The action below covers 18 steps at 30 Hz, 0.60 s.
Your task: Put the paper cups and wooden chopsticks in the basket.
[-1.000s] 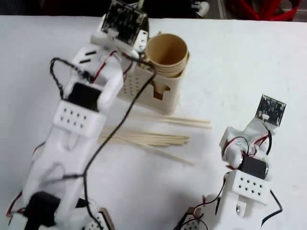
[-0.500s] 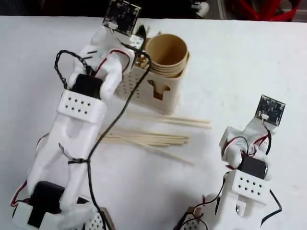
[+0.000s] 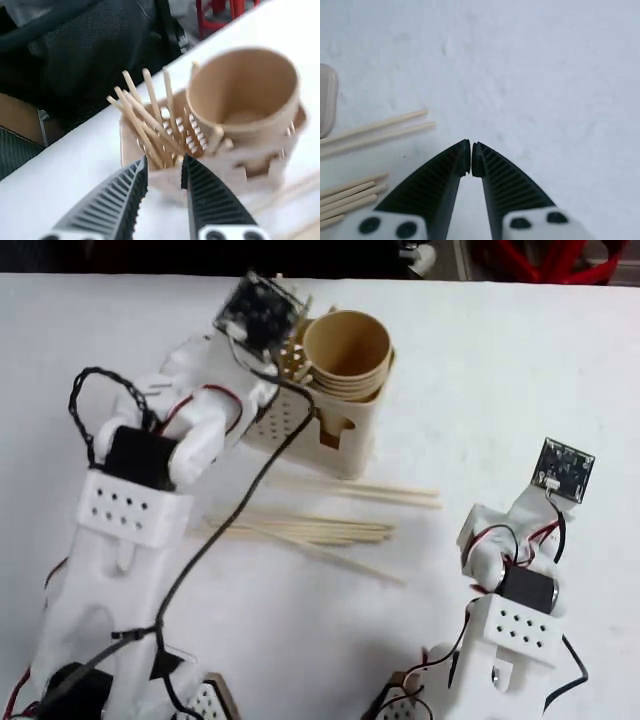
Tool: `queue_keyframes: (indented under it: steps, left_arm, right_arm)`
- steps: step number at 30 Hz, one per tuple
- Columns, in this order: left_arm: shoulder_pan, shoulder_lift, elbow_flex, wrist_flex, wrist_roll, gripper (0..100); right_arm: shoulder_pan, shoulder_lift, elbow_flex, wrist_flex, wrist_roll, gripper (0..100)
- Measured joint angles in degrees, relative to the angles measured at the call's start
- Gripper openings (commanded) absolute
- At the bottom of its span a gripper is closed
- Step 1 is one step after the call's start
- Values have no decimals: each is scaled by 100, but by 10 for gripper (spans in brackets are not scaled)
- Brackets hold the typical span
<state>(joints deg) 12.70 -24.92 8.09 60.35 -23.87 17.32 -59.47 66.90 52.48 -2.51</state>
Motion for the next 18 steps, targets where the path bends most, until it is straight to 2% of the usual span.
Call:
queue_keyframes:
  steps: [5,9,14,18]
  left_arm:
    - [88,-141,0,1090,-1398,128]
    - [422,-141,0,2004,-2295,129]
    - [844,-149,615,2145,-2593,179]
    - [1011,-149,1468,1793,-2743,196]
  right_arm:
    - [0,0,0,0,0,18]
    - [0,0,0,0,0,18]
    - [0,0,0,0,0,18]
    - [0,0,0,0,0,18]
